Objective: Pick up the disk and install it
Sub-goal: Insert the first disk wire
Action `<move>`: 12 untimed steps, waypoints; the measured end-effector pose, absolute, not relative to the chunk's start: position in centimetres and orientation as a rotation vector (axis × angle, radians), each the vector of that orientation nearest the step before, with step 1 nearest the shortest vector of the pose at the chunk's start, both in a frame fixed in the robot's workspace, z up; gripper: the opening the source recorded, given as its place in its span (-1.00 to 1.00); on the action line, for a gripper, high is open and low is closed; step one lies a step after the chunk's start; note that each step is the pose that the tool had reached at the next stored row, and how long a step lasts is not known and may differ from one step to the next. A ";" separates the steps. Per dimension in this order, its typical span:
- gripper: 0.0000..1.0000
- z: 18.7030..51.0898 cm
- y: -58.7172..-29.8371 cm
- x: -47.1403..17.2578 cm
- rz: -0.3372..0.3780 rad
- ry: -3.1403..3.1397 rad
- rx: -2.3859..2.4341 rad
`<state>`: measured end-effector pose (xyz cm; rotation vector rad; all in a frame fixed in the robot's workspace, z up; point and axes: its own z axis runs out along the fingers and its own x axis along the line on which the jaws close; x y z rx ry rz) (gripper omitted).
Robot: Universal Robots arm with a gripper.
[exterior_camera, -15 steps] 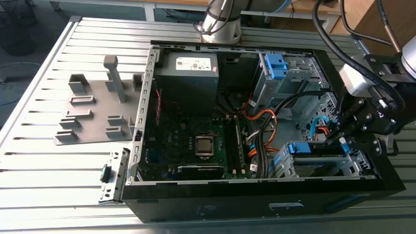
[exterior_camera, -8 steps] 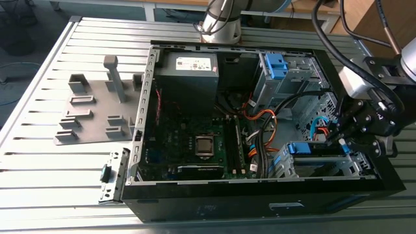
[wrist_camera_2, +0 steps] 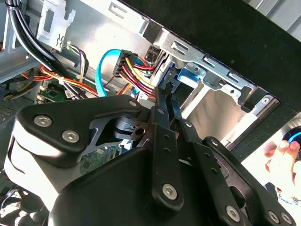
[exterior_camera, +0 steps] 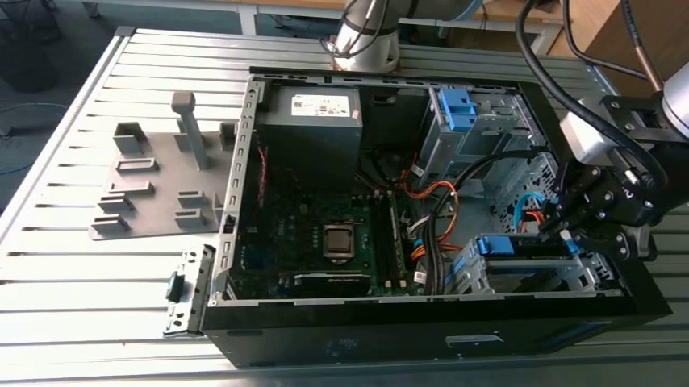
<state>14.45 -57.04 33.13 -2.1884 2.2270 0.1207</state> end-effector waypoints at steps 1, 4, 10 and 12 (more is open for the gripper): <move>-0.67 33.2 -57.0 14.4 0.122 2.227 -2.188; -0.67 33.9 -57.0 14.4 0.121 2.227 -2.188; -0.67 33.9 -57.1 14.5 0.121 2.227 -2.188; -0.67 33.8 -57.2 14.5 0.121 2.227 -2.188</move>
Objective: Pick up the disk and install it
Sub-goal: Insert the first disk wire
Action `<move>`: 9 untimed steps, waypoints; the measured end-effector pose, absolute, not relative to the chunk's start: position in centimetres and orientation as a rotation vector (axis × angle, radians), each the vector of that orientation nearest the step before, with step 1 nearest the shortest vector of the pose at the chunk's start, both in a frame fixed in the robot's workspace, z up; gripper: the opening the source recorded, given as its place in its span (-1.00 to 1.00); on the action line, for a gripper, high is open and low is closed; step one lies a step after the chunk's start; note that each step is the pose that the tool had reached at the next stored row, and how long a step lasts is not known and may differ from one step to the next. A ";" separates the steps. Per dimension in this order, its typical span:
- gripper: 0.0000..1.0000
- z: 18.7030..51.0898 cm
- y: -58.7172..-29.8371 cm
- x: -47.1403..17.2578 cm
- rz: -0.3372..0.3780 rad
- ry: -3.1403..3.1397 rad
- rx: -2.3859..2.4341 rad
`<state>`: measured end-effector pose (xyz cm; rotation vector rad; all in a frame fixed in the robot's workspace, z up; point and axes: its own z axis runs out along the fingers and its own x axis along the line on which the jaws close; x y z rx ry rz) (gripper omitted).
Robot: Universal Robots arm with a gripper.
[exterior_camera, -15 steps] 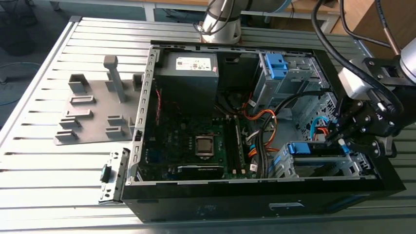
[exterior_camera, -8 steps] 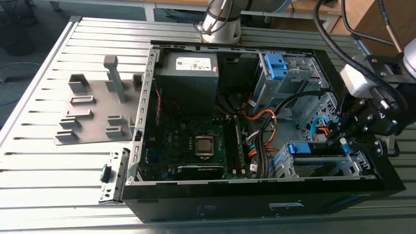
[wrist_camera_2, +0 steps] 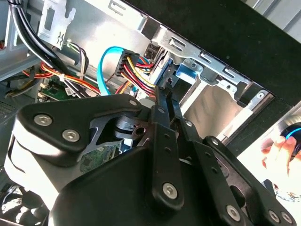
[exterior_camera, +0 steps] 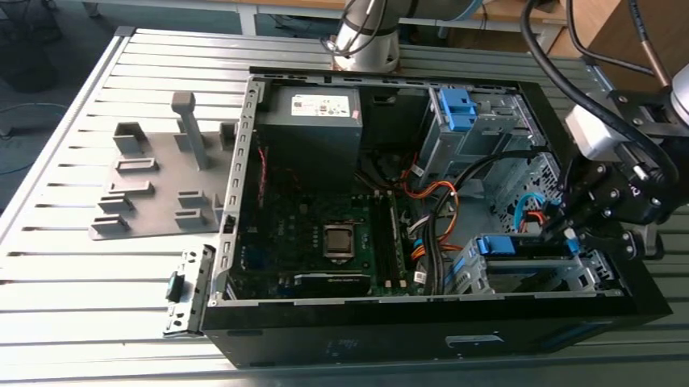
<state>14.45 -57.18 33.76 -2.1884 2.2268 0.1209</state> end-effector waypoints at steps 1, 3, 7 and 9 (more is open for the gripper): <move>-0.67 33.7 -57.2 14.5 0.121 2.227 -2.188; -0.67 33.6 -57.3 14.5 0.121 2.227 -2.188; -0.67 33.4 -57.3 14.5 0.122 2.226 -2.188; -0.67 33.3 -57.3 14.5 0.122 2.226 -2.188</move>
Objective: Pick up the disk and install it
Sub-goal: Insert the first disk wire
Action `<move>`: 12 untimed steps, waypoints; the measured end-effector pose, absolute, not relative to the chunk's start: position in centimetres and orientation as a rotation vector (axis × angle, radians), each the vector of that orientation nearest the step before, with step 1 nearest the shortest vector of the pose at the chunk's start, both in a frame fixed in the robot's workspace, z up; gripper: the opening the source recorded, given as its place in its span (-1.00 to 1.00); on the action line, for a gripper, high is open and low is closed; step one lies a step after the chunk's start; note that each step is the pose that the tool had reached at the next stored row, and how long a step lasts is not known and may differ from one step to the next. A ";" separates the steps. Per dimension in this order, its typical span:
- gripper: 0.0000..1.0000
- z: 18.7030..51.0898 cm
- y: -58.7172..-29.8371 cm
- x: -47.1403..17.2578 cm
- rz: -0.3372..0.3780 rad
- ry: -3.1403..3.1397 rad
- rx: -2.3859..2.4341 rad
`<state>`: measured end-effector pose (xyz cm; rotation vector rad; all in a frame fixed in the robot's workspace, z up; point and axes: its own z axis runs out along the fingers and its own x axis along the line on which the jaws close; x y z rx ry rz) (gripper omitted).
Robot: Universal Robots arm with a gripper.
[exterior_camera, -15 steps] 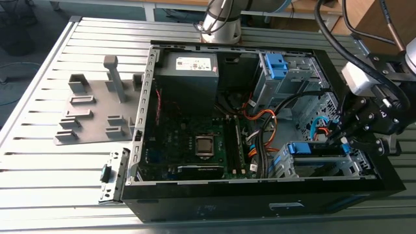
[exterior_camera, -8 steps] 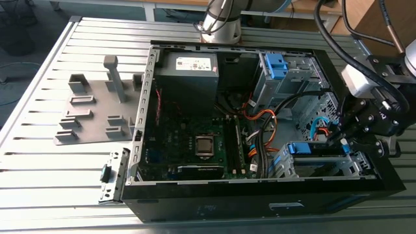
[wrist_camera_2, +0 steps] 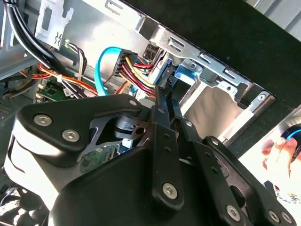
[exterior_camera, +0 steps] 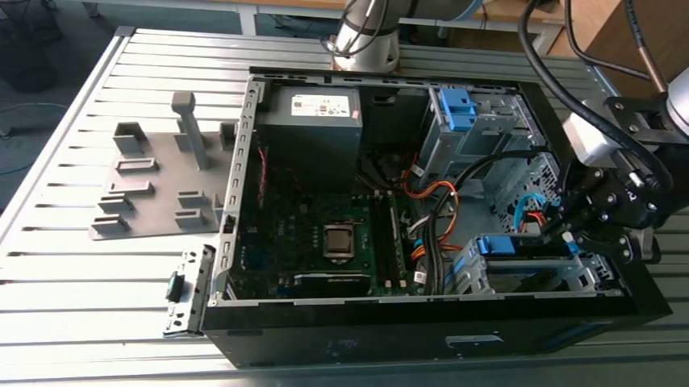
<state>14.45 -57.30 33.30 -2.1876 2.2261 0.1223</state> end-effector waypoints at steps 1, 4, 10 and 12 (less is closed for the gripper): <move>-0.67 33.1 -57.3 14.5 0.125 2.225 -2.187; -0.67 33.0 -57.3 14.5 0.125 2.225 -2.186; -0.67 32.9 -57.3 14.5 0.126 2.225 -2.186; -0.67 32.7 -57.3 14.5 0.123 2.226 -2.187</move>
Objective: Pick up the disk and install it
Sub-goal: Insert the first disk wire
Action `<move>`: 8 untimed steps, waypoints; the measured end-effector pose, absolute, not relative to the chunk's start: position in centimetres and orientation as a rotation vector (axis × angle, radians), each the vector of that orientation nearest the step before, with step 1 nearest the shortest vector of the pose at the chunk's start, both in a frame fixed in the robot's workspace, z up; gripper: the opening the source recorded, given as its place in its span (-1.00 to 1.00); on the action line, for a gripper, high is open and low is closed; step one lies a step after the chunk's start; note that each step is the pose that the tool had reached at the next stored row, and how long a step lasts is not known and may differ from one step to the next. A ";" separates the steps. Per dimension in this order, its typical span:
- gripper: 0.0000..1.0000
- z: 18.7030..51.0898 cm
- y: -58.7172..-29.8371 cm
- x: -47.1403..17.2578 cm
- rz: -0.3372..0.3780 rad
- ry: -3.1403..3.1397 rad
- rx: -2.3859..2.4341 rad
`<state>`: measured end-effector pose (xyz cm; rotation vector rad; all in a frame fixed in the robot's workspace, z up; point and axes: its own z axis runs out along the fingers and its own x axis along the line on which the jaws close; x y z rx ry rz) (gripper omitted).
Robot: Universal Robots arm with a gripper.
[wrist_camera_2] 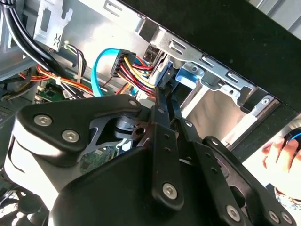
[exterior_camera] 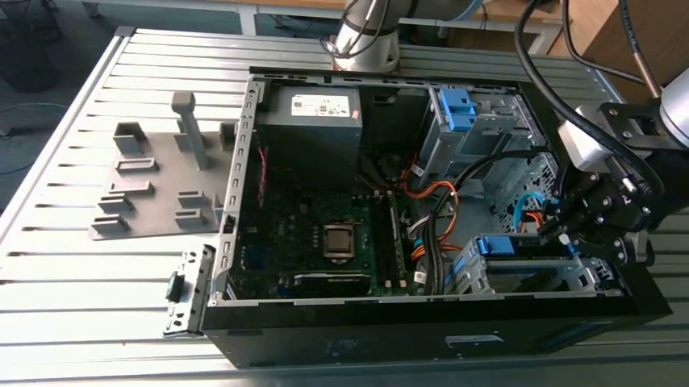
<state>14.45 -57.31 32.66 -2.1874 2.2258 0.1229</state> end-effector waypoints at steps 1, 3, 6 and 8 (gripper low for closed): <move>-0.67 32.6 -57.3 14.5 0.121 2.227 -2.188; -0.67 32.5 -57.3 14.5 0.122 2.226 -2.188; -0.67 32.5 -57.3 14.5 0.123 2.226 -2.187; -0.65 32.4 -57.3 14.4 0.126 2.225 -2.186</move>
